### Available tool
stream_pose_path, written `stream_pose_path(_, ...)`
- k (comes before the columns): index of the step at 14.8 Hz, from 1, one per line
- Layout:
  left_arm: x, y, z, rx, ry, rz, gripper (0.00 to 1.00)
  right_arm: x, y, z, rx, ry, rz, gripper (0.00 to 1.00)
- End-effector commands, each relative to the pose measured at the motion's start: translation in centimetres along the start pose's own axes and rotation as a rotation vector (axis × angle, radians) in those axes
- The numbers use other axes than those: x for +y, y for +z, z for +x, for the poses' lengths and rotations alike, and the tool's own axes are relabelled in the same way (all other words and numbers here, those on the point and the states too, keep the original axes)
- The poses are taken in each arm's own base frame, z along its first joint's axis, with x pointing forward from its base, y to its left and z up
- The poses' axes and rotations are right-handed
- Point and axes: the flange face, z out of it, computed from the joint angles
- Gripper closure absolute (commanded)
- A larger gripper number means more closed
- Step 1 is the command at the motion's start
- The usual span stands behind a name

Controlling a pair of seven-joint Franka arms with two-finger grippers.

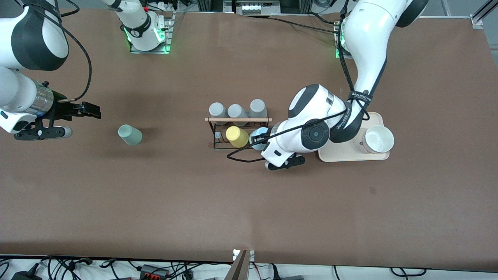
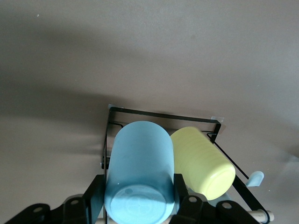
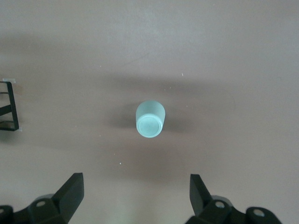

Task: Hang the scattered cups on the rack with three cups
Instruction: 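Carry the blue cup with the left gripper onto the rack peg, then open the left gripper and withdraw while the right gripper reaches the teal cup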

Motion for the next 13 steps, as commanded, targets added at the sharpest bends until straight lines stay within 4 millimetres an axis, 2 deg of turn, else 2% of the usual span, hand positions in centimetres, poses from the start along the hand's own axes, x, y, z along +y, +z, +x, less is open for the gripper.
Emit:
stream_pose_path(1, 1.0, 0.1, -0.5, 0.01, 0.012, 0.001, 0.98, -0.2, -0.6, 0.2, 0.043, 0.007, -0.01, 0.0)
stream_pose_path(2, 0.9, 0.7, -0.4, 0.008, 0.011, 0.01, 0.91, -0.2, -0.6, 0.3, 0.058, 0.007, -0.01, 0.0)
stream_pose_path(3, 0.8, 0.7, -0.2, 0.017, 0.017, 0.023, 0.65, -0.2, -0.6, 0.3, 0.072, 0.014, -0.011, 0.0)
stream_pose_path(4, 0.6, 0.4, -0.1, 0.049, 0.028, 0.055, 0.05, -0.2, -0.5, 0.3, 0.086, 0.026, -0.012, 0.0)
stream_pose_path(5, 0.6, -0.1, -0.2, 0.094, 0.048, 0.094, 0.0, -0.2, -0.3, 0.2, 0.089, 0.031, -0.01, 0.0)
stream_pose_path(7, 0.0, -3.2, -0.2, 0.175, 0.058, 0.133, 0.0, 0.0, -0.2, 0.2, 0.093, 0.036, -0.01, 0.0)
stream_pose_path(10, -2.7, -10.7, -0.5, 0.212, 0.015, 0.123, 0.0, 0.3, 0.1, 0.1, 0.092, 0.041, -0.011, 0.0)
stream_pose_path(12, -6.8, -16.4, -0.5, 0.204, -0.046, 0.139, 0.0, 0.6, 0.2, 0.1, 0.09, 0.046, -0.009, 0.0)
stream_pose_path(13, -8.8, -18.3, -0.3, 0.194, -0.079, 0.146, 0.0, 0.8, 0.2, 0.1, 0.089, 0.049, -0.009, 0.0)
